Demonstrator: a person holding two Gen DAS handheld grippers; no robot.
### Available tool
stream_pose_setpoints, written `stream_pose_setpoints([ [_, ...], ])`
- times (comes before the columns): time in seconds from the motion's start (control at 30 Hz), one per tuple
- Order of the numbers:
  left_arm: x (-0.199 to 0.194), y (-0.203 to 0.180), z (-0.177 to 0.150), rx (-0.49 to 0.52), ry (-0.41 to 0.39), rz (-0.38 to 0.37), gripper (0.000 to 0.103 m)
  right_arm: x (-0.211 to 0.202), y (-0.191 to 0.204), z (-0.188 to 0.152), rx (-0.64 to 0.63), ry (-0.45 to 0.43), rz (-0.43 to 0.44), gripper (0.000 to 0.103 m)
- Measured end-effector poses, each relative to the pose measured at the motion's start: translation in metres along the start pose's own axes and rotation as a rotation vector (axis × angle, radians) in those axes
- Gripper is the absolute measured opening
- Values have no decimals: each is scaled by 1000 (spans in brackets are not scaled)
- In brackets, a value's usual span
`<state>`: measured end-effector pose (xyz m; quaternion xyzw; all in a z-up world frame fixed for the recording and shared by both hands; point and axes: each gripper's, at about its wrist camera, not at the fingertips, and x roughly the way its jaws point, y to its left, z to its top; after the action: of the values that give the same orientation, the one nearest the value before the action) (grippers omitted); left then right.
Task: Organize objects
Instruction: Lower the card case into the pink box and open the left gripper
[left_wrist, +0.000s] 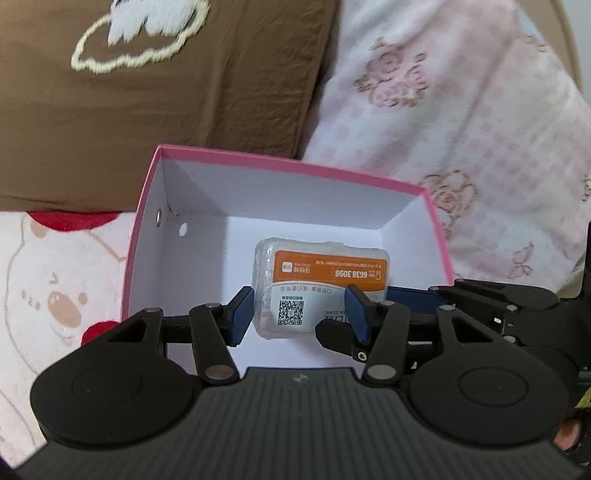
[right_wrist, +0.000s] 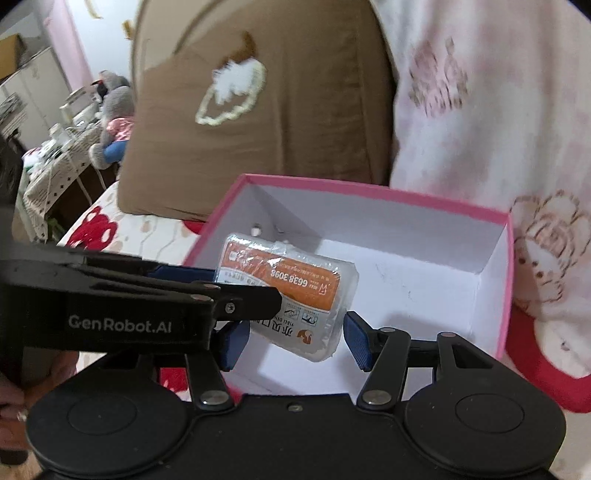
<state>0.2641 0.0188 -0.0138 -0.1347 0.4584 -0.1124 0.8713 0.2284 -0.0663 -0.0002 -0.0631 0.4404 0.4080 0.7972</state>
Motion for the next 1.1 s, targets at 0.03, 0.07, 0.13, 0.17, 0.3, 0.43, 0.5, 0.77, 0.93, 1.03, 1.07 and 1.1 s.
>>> stream_pose_setpoints([
  [0.03,6,3,0,-3,8,4,51,7,-3,0,7,5,1,62],
  [0.07,11,6,-1,-7,12,6,51,13,-4,1,4,12,4,62],
  [0.13,22,11,-3,-21,16,7,50,28,-8,0,10,34,9,62],
  [0.17,27,13,-3,-28,13,9,50,35,-11,0,20,43,9,62],
  [0.3,44,18,-4,-39,-5,20,50,55,-19,0,43,57,-5,62],
  [0.43,54,22,-3,-43,-3,30,48,69,-28,1,61,77,-7,61],
  [0.5,58,23,-4,-41,-3,41,46,75,-30,2,55,85,-9,61],
  [0.77,70,26,-2,-37,3,69,44,100,-27,6,5,143,-54,57],
  [0.93,72,37,0,-64,4,61,44,110,-16,17,-64,209,-91,56],
  [1.03,73,40,-1,-78,1,73,44,114,-10,20,-98,228,-113,55],
  [1.07,73,41,-1,-79,0,77,44,115,-9,21,-105,231,-116,53],
  [1.1,74,41,0,-84,0,78,44,116,-8,22,-112,233,-119,52],
])
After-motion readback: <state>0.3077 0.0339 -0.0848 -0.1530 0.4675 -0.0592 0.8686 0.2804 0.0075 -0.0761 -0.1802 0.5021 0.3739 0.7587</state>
